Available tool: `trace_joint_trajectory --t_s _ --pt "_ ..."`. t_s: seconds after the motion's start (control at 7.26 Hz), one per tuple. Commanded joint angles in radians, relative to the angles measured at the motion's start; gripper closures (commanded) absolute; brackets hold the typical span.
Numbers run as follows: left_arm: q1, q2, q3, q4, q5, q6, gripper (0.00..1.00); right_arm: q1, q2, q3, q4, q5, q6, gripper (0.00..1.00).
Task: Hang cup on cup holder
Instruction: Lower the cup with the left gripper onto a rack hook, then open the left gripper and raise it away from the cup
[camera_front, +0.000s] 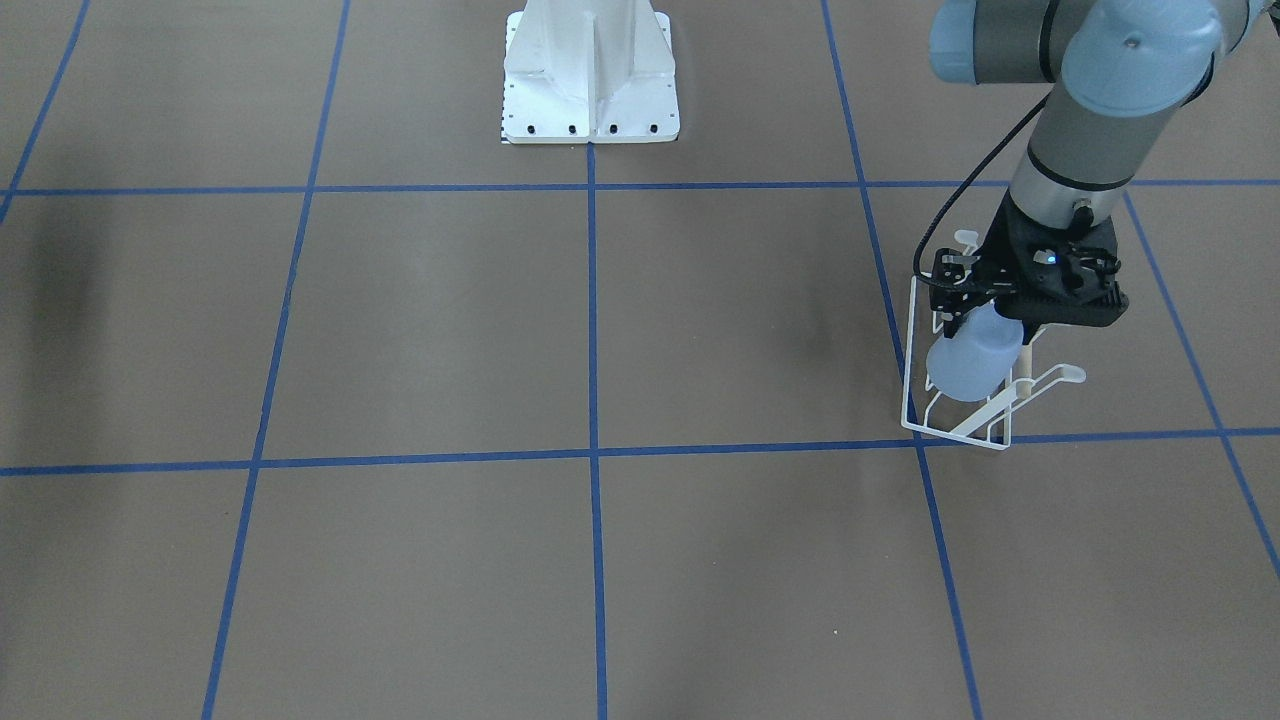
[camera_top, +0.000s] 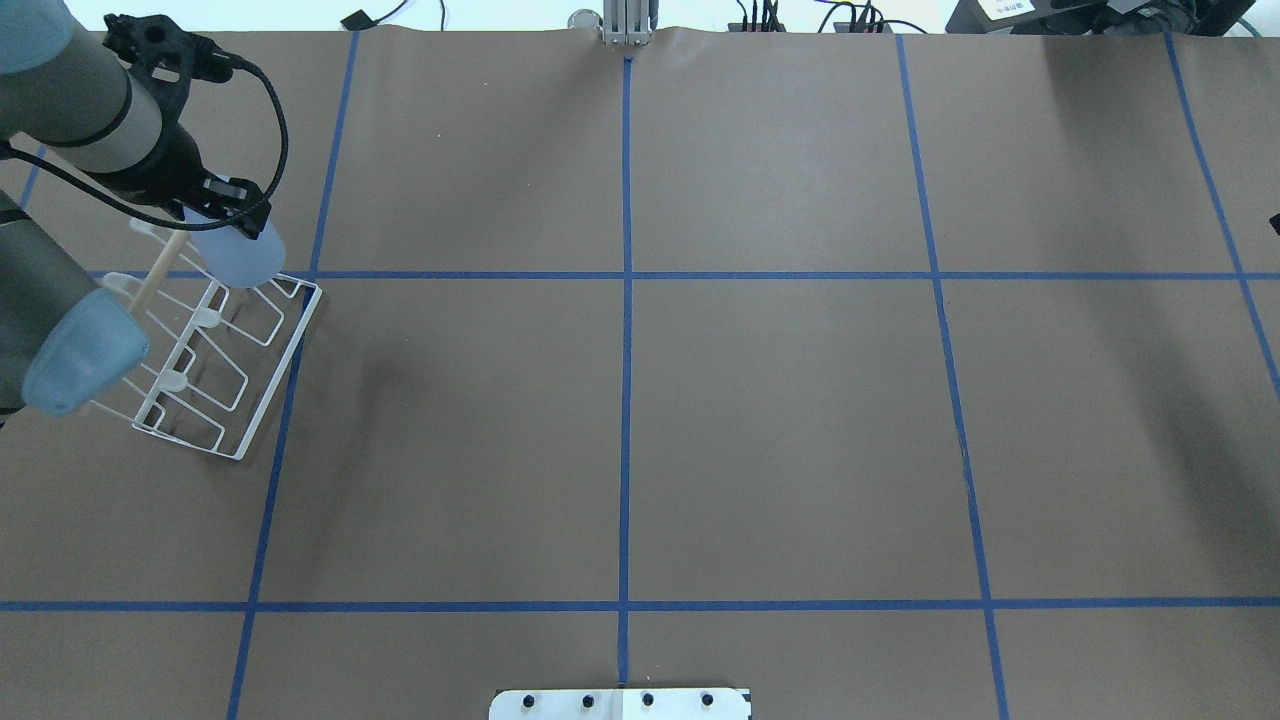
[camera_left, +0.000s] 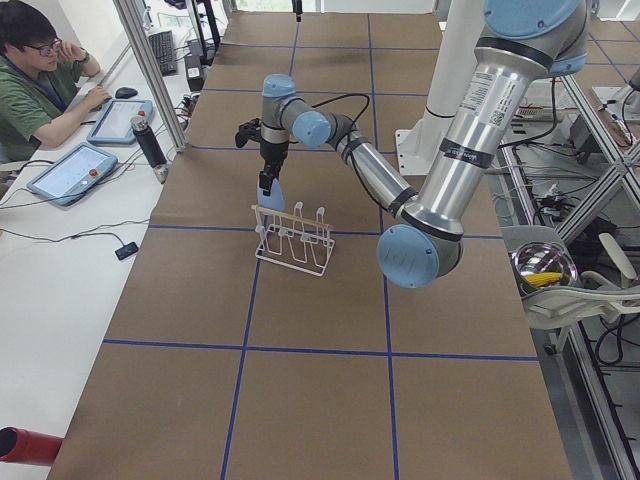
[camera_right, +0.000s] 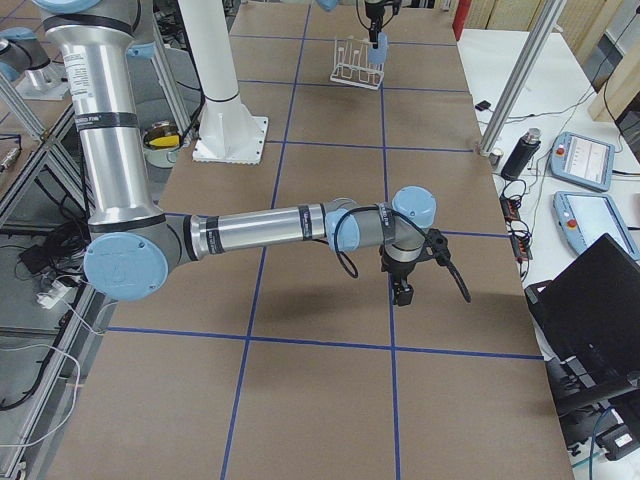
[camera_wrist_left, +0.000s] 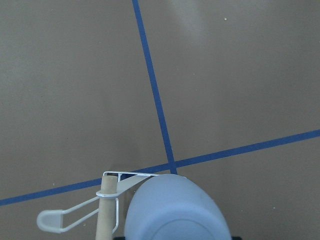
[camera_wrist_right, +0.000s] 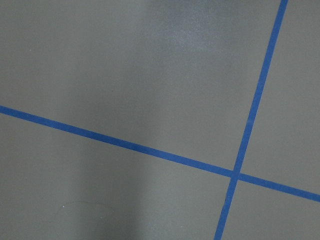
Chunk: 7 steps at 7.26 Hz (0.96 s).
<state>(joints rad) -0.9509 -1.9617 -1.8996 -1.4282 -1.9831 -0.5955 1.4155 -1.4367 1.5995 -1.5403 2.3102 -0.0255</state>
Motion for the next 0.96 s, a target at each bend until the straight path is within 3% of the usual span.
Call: trace_joint_trajectory --t_s 0.0,0.41,0.69,0.83 --pt "0.011 0.006 -0.001 -0.002 -0.002 -0.003 0.01 -0.001 -0.011 0.016 0.008 -0.009 0.012 0.00" --pt "-0.020 0.007 -0.113 0.015 -0.083 -0.001 0.01 -0.001 -0.031 0.025 0.009 0.000 0.013 0.00" --pt "-0.119 0.012 -0.151 0.061 -0.088 0.014 0.01 0.003 -0.059 0.043 0.009 0.001 0.013 0.00" --pt "-0.182 0.074 -0.176 0.069 -0.117 0.057 0.01 0.011 -0.076 0.046 0.009 0.001 0.012 0.00"
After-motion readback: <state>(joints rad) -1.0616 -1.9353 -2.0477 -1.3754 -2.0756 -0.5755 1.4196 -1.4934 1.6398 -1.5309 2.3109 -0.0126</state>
